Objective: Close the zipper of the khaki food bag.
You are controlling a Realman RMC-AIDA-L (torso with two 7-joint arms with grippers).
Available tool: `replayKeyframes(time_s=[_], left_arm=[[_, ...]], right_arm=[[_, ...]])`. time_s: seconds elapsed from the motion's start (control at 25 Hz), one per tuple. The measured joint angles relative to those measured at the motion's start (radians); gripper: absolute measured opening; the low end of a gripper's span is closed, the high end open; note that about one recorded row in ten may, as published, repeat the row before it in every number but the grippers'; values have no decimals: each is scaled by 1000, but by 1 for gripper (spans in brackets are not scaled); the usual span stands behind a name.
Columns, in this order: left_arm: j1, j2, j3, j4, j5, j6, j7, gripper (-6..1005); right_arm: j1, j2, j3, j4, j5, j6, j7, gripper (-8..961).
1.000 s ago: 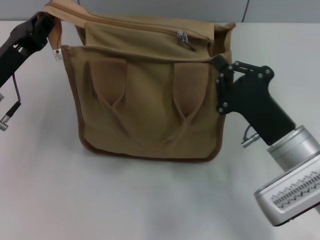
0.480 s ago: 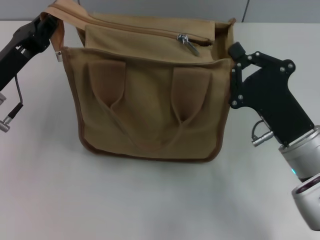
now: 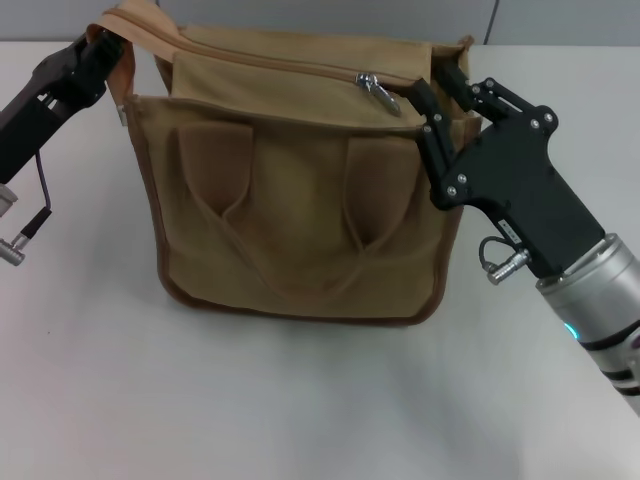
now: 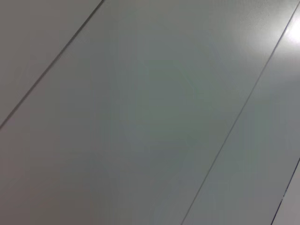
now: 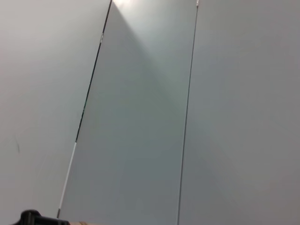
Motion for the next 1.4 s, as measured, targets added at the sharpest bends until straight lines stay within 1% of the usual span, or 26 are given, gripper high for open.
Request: replayKeyframes(time_s=[0.16,0.24,0.36,0.48,0.76,1.04,1.12,1.16,1.32,1.4], left_arm=[[-1,0,5,0,1,0,0,146],[-3,0,5,-1,1,0,-1,147],[-4,-1,5,-2,1,0,-1,149],[-5,-1,6,-2,1,0,0,151],[-10,-2,6,-2,1,0,1,156],[-19,-1,6,-1,-4,3,1,161],[-23,-2,6,-1,-4,0,5,162],[-26,-2,15,2,-2,0,8,163],[-30,2,107,62,-3,27,23,166],[-29,2,125,101,-5,53,25,167]], right_arm=[[32,-3,0,-15,0,31,99,208],[51,-3,0,-35,-1,51,132,291],[70,-1,1,-61,-1,64,157,289],[73,0,3,-64,-1,64,179,287],[104,-3,1,-102,-2,84,330,283],[113,-3,0,-131,-2,83,362,277],[102,-2,0,-136,-2,57,354,275],[93,-2,0,-139,-2,22,349,285],[63,-5,0,-149,-2,-92,379,323],[61,-7,0,-162,-3,-120,407,342]])
